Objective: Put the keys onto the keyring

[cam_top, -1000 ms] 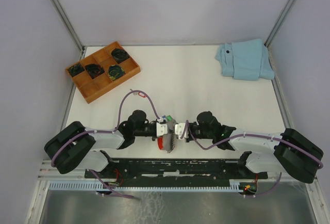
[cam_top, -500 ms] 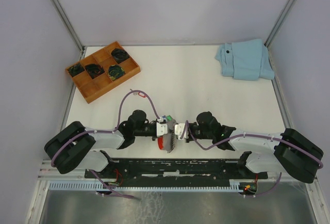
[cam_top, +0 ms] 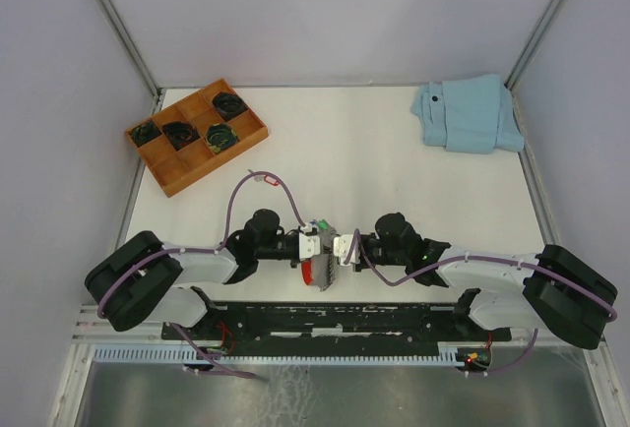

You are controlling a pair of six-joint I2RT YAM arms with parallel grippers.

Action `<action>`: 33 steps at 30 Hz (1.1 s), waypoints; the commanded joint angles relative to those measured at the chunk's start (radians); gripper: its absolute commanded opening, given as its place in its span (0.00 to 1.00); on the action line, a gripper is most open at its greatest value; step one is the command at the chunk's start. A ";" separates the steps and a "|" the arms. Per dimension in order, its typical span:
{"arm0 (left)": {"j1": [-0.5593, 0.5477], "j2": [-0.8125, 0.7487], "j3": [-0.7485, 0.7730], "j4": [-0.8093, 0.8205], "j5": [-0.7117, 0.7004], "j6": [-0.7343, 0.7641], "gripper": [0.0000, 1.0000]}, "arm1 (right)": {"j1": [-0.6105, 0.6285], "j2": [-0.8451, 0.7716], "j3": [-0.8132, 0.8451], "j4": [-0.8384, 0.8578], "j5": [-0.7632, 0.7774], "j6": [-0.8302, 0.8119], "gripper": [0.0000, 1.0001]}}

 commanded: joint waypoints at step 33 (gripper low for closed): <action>0.003 0.019 0.037 0.079 0.058 -0.052 0.03 | 0.006 0.028 0.024 0.098 -0.073 0.075 0.01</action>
